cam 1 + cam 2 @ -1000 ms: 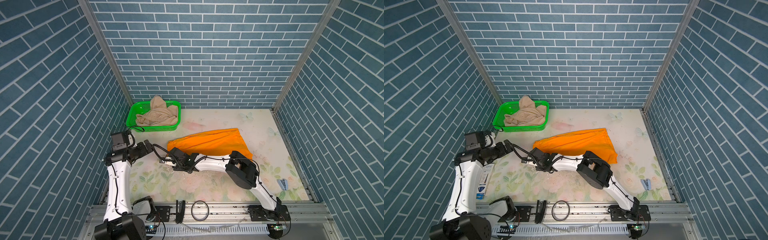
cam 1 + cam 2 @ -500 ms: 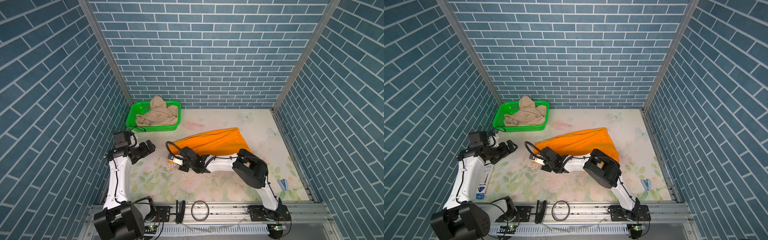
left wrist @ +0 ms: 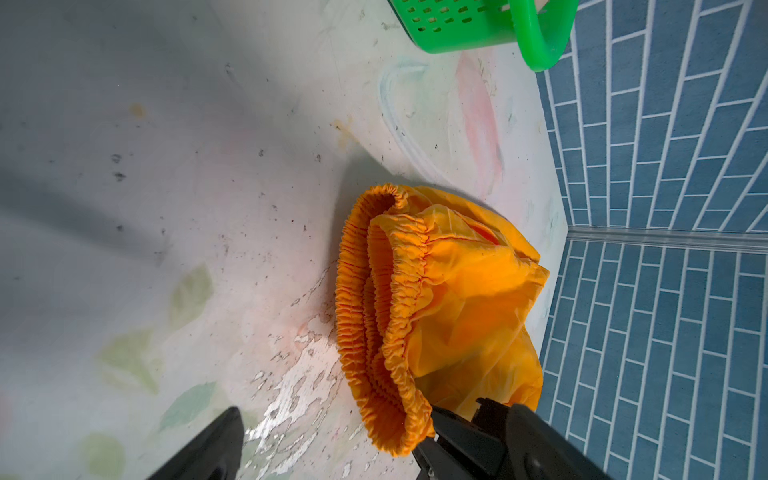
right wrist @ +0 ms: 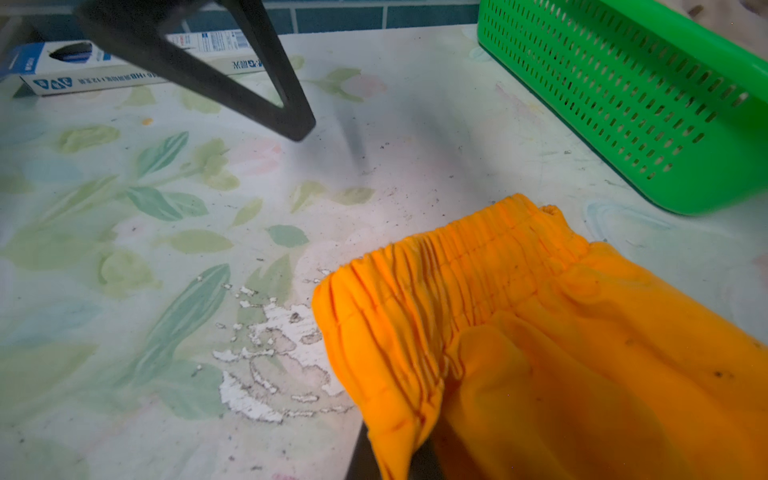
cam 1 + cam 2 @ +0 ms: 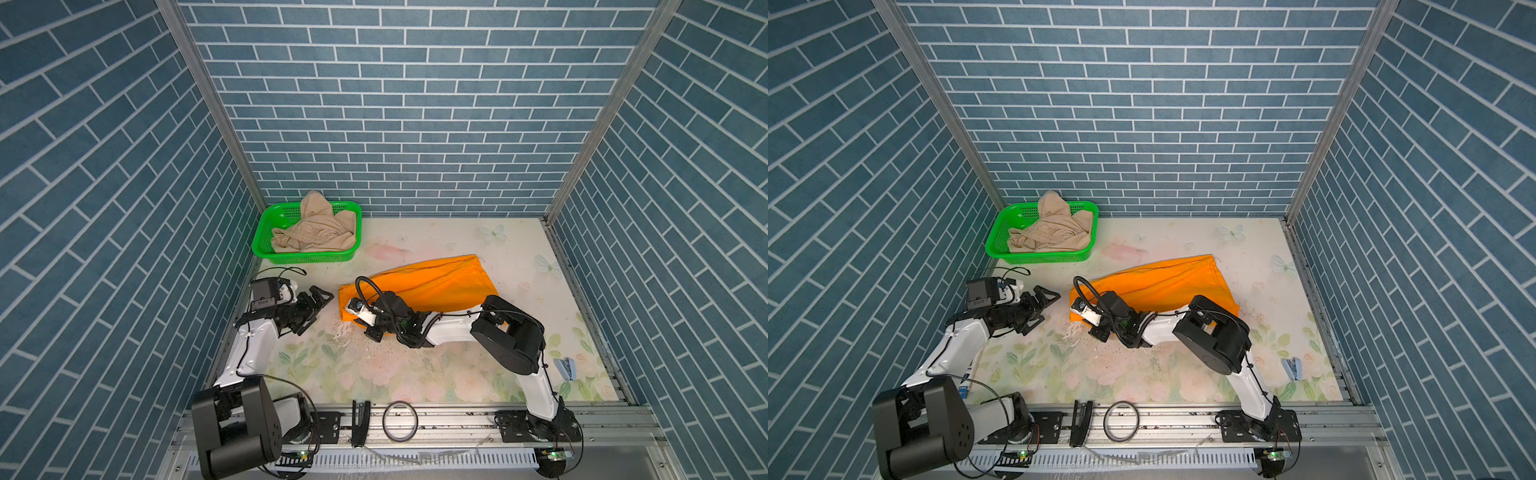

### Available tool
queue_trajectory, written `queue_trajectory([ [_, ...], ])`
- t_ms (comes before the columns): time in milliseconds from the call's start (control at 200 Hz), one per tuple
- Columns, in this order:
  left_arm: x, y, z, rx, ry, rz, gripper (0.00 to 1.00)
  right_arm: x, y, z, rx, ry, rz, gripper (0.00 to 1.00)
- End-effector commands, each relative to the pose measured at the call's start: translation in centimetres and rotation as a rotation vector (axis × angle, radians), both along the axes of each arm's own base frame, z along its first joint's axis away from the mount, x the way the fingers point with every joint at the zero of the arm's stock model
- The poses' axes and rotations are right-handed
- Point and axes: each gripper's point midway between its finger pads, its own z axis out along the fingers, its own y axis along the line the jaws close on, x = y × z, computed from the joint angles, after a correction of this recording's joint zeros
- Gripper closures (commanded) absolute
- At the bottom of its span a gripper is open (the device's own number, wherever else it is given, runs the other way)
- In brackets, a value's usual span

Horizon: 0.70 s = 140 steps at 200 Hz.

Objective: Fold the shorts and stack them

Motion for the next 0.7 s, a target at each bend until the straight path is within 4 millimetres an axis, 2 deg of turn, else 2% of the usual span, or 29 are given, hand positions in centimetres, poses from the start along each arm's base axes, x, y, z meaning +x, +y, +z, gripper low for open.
queue_trajectory([
  [0, 1.6, -1.2, 0.6, -0.051, -0.061, -0.015, 0.0, 0.0, 0.6, 3.6, 0.113, -0.007, 0.003, 1.0],
  [165, 2.1, -2.2, -1.3, -0.087, -0.044, -0.021, 0.0, 0.1, 0.8, 4.1, 0.132, -0.013, 0.004, 1.0],
  [405, 2.6, -5.2, -3.1, -0.038, -0.017, -0.107, 0.0, 0.0, 0.9, 3.9, 0.132, -0.009, 0.009, 1.0],
  [575, 2.8, -5.8, -4.1, -0.012, -0.003, -0.136, 0.0, -0.1, 1.1, 3.8, 0.132, 0.001, 0.016, 1.0],
  [620, 2.8, -5.9, -4.1, 0.002, -0.005, -0.147, 0.07, -0.1, 1.1, 3.8, 0.132, 0.004, 0.015, 1.0],
  [695, 2.4, -6.2, -4.2, 0.059, 0.012, -0.192, 0.26, -0.3, 1.3, 3.6, 0.133, 0.02, 0.02, 1.0],
])
